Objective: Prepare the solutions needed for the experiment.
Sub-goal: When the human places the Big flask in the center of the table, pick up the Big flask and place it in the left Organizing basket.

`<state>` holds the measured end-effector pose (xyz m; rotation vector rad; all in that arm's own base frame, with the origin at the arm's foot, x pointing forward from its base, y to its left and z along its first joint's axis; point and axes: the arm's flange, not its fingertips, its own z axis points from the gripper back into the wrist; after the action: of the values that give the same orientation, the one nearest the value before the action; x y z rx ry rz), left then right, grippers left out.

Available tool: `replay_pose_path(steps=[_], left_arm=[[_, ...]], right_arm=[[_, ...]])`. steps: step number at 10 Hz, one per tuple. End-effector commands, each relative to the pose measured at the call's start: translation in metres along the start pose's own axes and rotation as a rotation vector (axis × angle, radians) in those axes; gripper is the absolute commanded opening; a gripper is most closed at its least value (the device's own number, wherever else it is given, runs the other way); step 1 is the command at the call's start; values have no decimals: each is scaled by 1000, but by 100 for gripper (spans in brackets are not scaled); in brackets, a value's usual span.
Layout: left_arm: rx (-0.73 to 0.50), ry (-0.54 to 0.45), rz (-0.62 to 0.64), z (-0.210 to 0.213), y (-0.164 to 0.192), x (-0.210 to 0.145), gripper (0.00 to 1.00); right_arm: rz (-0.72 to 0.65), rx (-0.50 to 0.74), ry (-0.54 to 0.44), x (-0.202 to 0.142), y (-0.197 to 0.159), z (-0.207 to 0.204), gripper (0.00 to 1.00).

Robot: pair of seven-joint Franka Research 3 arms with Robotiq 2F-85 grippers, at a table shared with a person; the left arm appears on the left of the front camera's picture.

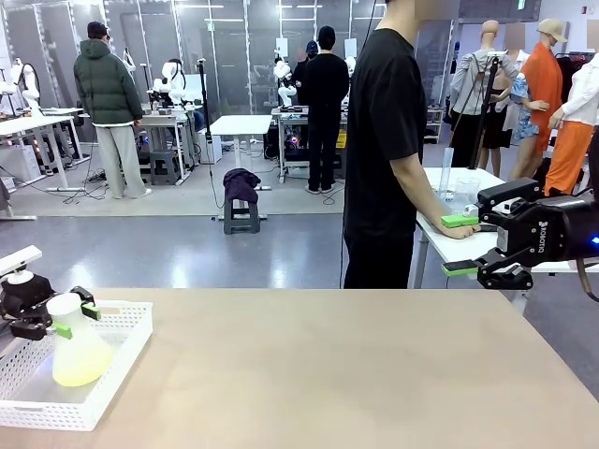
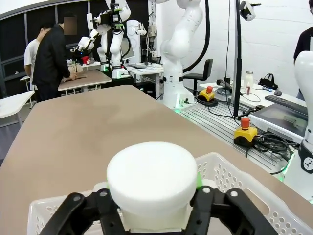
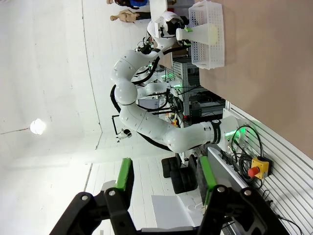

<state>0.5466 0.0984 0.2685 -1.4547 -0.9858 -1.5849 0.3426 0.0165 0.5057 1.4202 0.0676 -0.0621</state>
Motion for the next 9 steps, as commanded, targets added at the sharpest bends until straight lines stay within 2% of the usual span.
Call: replay_pose_path(steps=[1, 2, 3, 4, 5, 9], left_arm=[[-23, -8, -13, 5, -4, -1, 87], [-16, -1, 1, 7, -4, -1, 100], [15, 8, 5, 9, -1, 0, 100], [39, -5, 62, 12, 5, -2, 100], [11, 2, 1, 5, -3, 0, 100], [11, 2, 1, 5, -3, 0, 100]], right_arm=[[8, -3, 6, 0, 0, 1, 66], [8, -3, 6, 0, 0, 1, 66], [8, -3, 6, 0, 0, 1, 66], [8, -3, 6, 0, 0, 1, 66], [8, -3, 6, 0, 0, 1, 66], [8, -3, 6, 0, 0, 1, 66]])
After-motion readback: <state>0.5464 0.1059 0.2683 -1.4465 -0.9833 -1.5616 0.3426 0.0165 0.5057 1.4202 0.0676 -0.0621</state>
